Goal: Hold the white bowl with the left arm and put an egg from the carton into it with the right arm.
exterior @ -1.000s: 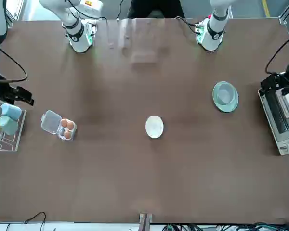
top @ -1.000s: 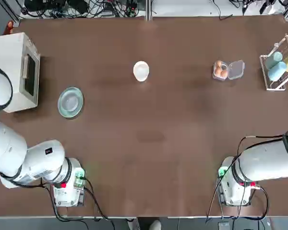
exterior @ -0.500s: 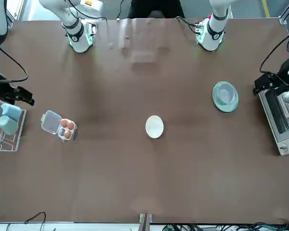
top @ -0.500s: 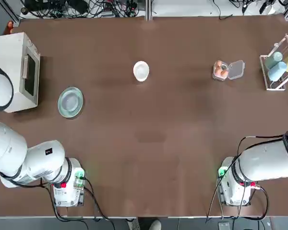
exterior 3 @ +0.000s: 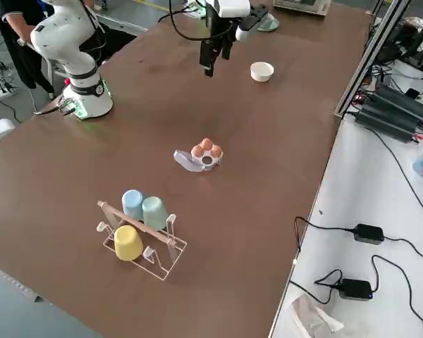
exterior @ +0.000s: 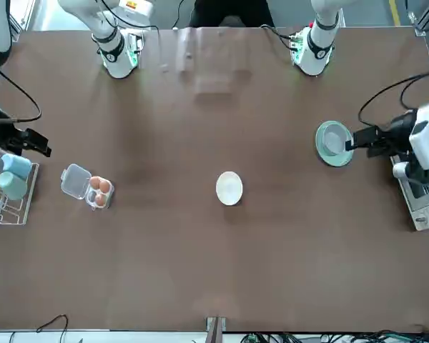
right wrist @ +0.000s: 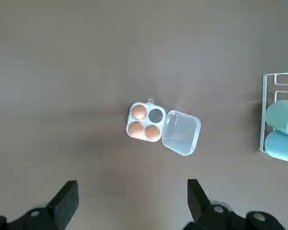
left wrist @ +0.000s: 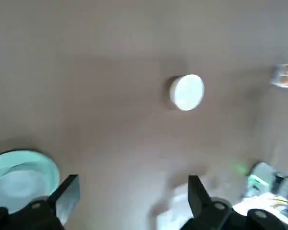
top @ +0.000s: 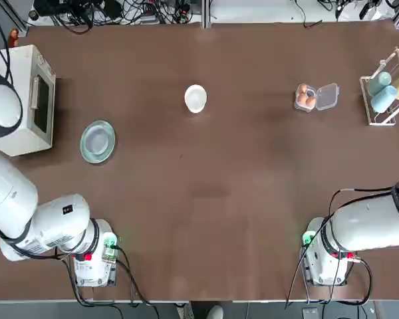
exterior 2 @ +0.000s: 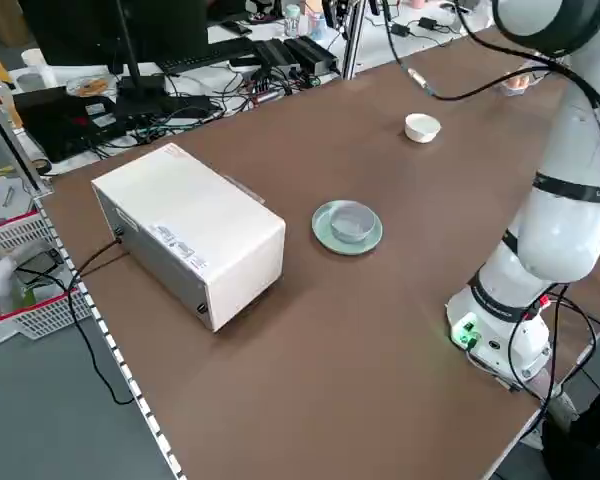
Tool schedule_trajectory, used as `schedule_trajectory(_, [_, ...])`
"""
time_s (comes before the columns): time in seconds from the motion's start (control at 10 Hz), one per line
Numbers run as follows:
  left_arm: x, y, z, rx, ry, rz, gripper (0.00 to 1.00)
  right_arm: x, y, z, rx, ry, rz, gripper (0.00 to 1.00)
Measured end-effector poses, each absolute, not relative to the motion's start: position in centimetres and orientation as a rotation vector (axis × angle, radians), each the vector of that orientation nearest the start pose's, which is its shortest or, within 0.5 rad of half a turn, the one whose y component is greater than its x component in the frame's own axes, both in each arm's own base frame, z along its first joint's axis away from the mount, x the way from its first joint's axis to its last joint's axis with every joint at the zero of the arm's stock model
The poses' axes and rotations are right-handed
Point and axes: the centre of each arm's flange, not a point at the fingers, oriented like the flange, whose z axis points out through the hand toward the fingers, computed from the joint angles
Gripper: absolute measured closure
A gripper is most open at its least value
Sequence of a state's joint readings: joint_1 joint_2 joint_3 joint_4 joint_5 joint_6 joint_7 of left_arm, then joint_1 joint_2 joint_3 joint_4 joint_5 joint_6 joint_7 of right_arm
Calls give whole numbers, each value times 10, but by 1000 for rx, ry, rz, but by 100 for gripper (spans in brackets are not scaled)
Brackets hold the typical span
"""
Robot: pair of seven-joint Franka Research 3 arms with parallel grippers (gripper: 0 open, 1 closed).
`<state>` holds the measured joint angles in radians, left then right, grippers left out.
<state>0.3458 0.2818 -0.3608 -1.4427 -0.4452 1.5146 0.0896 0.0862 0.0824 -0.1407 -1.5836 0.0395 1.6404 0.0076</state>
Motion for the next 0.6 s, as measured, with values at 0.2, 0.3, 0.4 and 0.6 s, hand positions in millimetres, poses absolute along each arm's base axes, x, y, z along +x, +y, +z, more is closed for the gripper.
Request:
schedule_trajectory(0.2, [640, -19, 510, 2458, -125, -218, 0, 583, -25, 578, -3111, 103, 38, 0])
schedule_trajectory(0.3, [647, -31, 493, 2427, -210, -222, 0, 583, -25, 578, -3111, 103, 40, 0])
schedule_trajectory(0.4, [654, -43, 474, 2399, -308, -207, 0, 583, -25, 578, -3111, 103, 42, 0])
schedule_trajectory(0.6, [669, -66, 444, 2340, -521, -111, 0, 583, -25, 577, -3111, 103, 43, 0])
